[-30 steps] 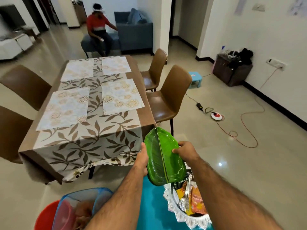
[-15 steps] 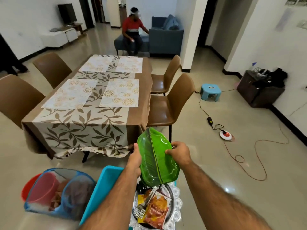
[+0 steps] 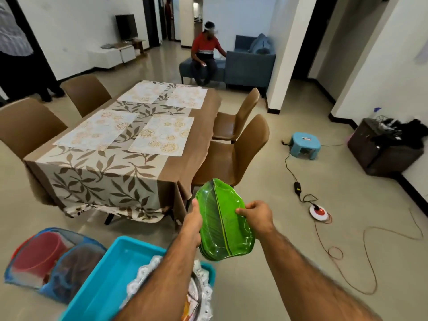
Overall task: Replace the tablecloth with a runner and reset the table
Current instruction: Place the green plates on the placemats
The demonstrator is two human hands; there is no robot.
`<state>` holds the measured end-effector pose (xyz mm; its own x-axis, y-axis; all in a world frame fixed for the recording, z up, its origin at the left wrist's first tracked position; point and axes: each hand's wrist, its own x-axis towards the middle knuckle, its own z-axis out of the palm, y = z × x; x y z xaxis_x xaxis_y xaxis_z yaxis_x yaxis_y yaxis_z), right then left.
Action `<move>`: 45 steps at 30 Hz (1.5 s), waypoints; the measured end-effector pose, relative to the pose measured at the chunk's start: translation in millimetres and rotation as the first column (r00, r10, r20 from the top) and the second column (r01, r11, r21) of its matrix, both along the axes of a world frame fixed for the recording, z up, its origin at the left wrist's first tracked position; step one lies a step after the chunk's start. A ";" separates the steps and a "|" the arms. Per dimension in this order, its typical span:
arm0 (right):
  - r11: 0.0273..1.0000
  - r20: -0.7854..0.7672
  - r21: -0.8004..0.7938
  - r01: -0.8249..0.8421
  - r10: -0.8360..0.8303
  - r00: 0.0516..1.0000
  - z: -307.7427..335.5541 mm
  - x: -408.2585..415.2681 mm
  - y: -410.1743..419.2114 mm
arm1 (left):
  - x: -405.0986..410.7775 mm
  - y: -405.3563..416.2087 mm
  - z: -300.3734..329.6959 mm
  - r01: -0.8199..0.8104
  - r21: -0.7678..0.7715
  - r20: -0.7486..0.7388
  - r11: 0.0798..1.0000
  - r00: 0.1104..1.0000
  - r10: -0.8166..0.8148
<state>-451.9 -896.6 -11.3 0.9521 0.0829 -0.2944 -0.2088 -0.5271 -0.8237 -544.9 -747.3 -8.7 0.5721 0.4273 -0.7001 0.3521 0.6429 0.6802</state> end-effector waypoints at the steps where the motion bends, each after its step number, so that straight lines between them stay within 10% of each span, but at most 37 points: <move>1: 1.000 -0.009 0.014 -0.009 0.010 1.000 -0.4 18.0 -7.5 | 14.8 -9.4 -0.3 -0.025 0.018 0.007 1.000 1.000 0.025; 12: 0.953 -0.073 -0.043 -0.299 0.295 0.953 20.1 185.0 -55.1 | 148.4 -93.7 18.8 -0.226 0.055 -0.004 0.973 0.974 0.226; 27: 0.779 -0.110 -0.324 -0.537 0.532 0.839 29.0 334.0 84.8 | 277.5 32.7 4.3 -0.333 0.238 -0.109 0.912 0.924 0.365; 36: 0.791 -0.240 -0.012 -0.612 0.591 0.770 50.9 421.9 209.0 | 351.8 154.6 19.9 -0.399 0.078 -0.065 0.914 0.913 0.404; 45: 0.834 -0.410 0.288 -0.470 0.551 0.726 38.1 484.3 327.5 | 369.9 265.8 -2.4 -0.540 0.289 -0.122 0.791 0.798 0.590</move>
<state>32.5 -569.1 26.7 0.5052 0.5986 -0.6216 -0.3164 -0.5416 -0.7788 -174.9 -481.6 -11.1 0.0388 0.7904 -0.6114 0.1155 0.6042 0.7884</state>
